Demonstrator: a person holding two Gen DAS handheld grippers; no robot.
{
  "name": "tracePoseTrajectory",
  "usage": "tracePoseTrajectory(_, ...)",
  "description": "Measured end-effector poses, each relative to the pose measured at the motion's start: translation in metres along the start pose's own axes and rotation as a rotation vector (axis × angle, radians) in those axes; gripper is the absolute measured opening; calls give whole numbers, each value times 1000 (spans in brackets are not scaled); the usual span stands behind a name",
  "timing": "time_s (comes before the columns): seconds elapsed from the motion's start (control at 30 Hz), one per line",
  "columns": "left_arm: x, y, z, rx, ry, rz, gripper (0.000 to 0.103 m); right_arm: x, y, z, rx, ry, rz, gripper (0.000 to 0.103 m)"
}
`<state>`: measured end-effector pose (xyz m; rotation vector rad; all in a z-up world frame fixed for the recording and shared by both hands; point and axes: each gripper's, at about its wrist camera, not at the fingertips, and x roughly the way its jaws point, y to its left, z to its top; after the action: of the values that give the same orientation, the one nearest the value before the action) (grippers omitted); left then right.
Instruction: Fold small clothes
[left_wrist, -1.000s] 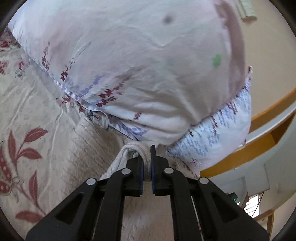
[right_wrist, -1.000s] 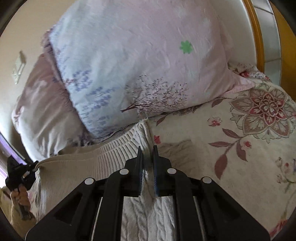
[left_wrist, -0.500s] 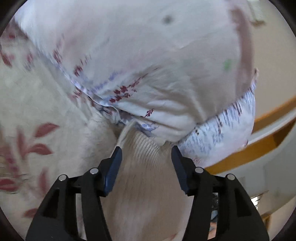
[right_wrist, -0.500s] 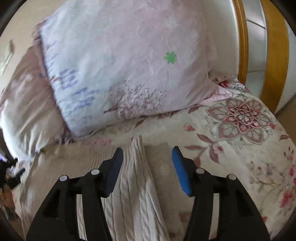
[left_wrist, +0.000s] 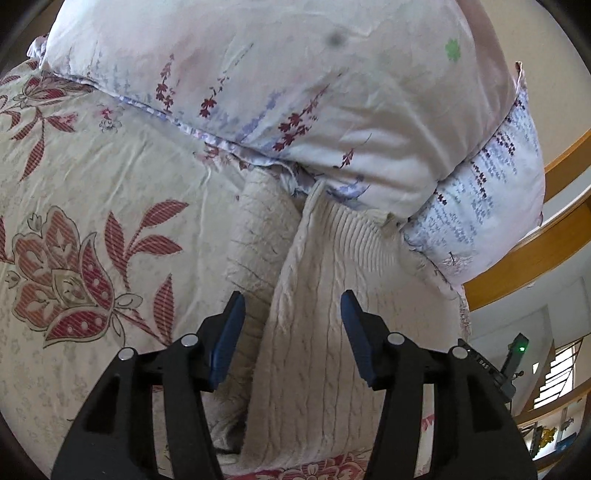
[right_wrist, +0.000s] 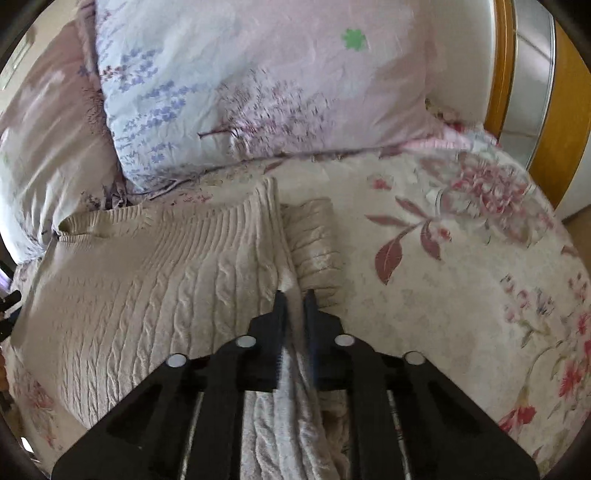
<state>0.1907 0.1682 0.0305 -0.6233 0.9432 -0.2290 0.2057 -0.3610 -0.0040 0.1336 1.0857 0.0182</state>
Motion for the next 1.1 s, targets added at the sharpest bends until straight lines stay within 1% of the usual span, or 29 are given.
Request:
tracePoseTrajectory(0.07, 0, -2, -1, 7, -4, 6, 53, -16, -1, 2, 23, -59, -5, 8)
tracePoseTrajectory(0.13, -2, -3, -4, 14, -5, 10, 53, -27, -4, 4, 49, -100, -11, 7)
tracePoseTrajectory(0.17, -2, -3, -5, 18, -4, 11, 53, -29, -6, 3, 61, -106, -24, 7)
tracePoseTrajectory(0.2, -2, -3, -6, 22, -5, 14, 53, -27, -6, 2, 63, -96, -34, 7)
tracePoseTrajectory(0.27, 0, -5, -7, 34, -10, 28, 52, -11, -6, -3, 69, -34, -67, 7)
tracePoseTrajectory(0.33, 0, -6, -8, 41, -12, 41, 48, -4, -5, -5, 74, -19, -70, 7)
tracePoseTrajectory(0.37, -1, -6, -9, 42, -12, 43, 47, -4, -3, -5, 71, -24, -70, 7)
tracePoseTrajectory(0.47, -3, -4, -12, 49, -9, 65, 35, -5, -3, -5, 70, -26, -60, 7)
tracePoseTrajectory(0.53, -3, -2, -14, 50, -9, 82, 18, -4, -4, -4, 71, -24, -58, 7)
tracePoseTrajectory(0.6, -1, 0, -16, 46, 1, 76, 9, -4, -5, -5, 74, -28, -56, 7)
tracePoseTrajectory(0.77, -13, 4, -24, 48, -19, 68, 6, -11, -3, -4, 70, -53, -31, 7)
tracePoseTrajectory(0.87, -25, 13, -33, 32, -31, 41, 6, -11, -3, -2, 61, -54, -19, 7)
tracePoseTrajectory(1.0, -29, 17, -41, 32, -39, 40, 6, 1, -1, -3, 40, -24, -44, 7)
tracePoseTrajectory(1.1, -26, 14, -41, 44, -40, 51, 7, 4, -1, -4, 44, -25, -53, 8)
